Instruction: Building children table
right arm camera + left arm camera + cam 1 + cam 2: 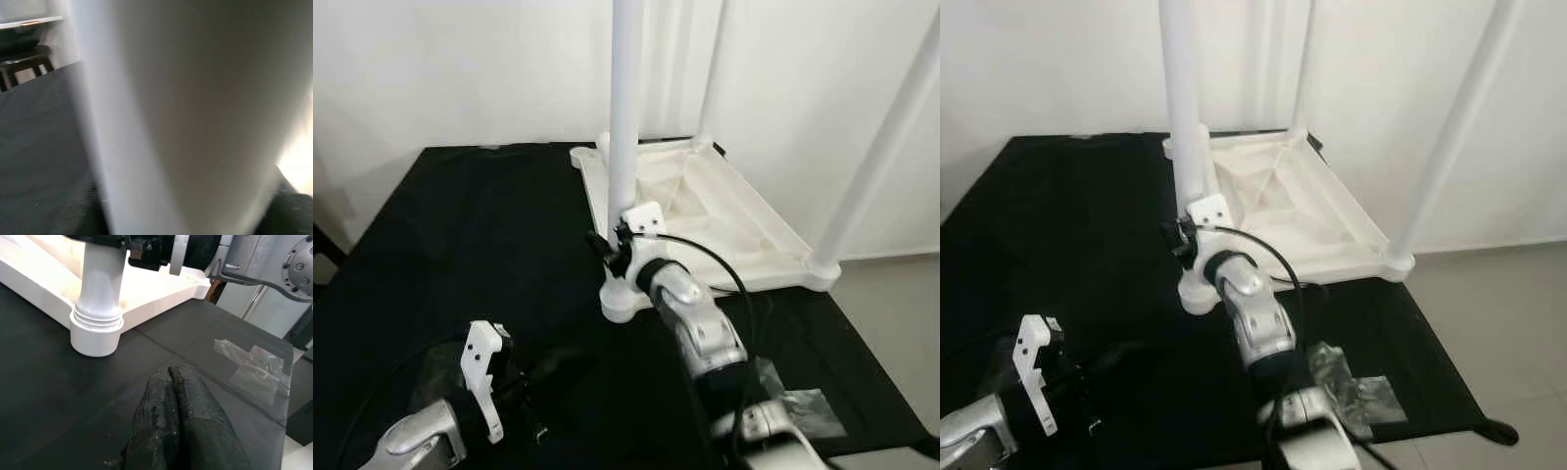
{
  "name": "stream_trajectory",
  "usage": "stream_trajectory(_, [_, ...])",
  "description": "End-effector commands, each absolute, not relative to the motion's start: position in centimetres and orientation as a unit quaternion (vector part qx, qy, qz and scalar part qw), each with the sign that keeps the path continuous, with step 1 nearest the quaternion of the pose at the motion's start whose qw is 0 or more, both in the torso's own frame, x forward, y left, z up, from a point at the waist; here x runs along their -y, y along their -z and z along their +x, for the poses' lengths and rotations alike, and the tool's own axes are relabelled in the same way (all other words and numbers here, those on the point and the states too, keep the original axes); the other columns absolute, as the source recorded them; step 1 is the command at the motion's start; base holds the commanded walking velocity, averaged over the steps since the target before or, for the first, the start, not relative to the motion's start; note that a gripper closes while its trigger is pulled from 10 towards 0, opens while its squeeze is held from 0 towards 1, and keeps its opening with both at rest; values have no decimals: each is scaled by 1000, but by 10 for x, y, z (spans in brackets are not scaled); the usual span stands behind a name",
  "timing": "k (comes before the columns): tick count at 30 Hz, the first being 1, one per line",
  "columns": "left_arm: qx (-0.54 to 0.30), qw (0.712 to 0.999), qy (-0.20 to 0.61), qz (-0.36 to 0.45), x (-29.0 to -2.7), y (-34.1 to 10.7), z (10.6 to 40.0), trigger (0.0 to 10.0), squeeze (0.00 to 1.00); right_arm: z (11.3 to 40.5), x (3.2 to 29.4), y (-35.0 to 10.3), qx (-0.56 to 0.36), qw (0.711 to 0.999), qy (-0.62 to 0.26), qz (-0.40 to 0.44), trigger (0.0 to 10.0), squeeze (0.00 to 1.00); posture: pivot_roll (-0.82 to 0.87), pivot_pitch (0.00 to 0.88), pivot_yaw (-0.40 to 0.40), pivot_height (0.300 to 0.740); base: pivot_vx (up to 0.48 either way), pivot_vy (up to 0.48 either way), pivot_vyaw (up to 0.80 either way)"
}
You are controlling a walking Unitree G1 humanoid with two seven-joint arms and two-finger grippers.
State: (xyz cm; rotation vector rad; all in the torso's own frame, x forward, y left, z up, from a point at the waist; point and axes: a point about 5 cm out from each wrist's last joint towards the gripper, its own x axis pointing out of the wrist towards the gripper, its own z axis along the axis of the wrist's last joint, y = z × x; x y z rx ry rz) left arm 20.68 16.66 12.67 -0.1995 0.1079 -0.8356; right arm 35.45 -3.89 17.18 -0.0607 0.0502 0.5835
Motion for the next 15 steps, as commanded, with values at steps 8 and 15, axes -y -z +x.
stream_trajectory(8, [-58, 909, 402, -93, -168, -126, 206, 10000, 0, 358, 43, -199, 22, 873, -485, -44, 10000, 1000, 13, 59, -4, 740, 0, 0, 0])
stream_trajectory(15, [-60, 909, 402, -92, -168, -126, 203, 10000, 0, 369, 67, -195, -13, 823, -556, -112, 10000, 0, 33, 71, -2, 740, 0, 0, 0])
